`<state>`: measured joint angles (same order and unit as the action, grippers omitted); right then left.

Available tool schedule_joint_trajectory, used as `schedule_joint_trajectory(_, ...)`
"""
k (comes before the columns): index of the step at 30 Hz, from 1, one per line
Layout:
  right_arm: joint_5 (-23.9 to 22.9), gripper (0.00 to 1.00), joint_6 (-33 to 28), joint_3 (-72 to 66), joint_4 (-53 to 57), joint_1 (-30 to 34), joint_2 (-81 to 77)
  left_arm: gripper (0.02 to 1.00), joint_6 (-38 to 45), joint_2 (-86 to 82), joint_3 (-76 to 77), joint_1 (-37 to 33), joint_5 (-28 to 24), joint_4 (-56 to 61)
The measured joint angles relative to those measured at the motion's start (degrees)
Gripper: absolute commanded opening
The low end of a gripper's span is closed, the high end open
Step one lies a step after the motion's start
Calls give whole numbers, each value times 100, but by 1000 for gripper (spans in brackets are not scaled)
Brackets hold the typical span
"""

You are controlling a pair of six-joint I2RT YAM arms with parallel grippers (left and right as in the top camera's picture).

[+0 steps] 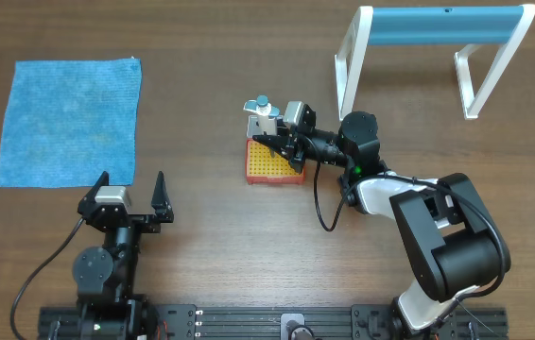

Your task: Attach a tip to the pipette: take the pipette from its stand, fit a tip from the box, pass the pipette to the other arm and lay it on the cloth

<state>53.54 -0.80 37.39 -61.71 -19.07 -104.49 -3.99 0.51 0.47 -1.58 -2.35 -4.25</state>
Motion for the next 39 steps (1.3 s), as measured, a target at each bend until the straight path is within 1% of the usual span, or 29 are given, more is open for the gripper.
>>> schedule_joint_trajectory(11, -4, 73, 0, -7, -131, 0, 46, 998, 0, 0, 0, 2, 0, 0)
schedule_joint_trajectory(16, -4, 80, 138, -7, -103, 0, 721, 998, 0, 0, 0, 0, 0, 0)
schedule_joint_trajectory(18, -42, 77, 203, -11, 195, 0, 1132, 998, 0, 0, 0, 2, 0, 0)
schedule_joint_trajectory(19, -57, 75, 221, 4, 514, 0, 1379, 998, 0, 0, 0, 2, 0, 0)
schedule_joint_trajectory(23, -264, 75, 234, 446, 2280, 0, 2345, 998, 0, 0, 0, 0, 0, 0)
schedule_joint_trajectory(26, -391, 77, 216, 1075, 3158, 0, 2677, 998, 2, 0, 0, 0, 0, 0)
schedule_joint_trajectory(29, -413, 75, 214, 1438, 3220, 0, 2813, 998, 0, 0, 0, 0, 0, 0)
schedule_joint_trajectory(39, -391, 75, 267, 1438, 3261, 0, 2824, 998, 0, 0, 0, 0, 0, 0)
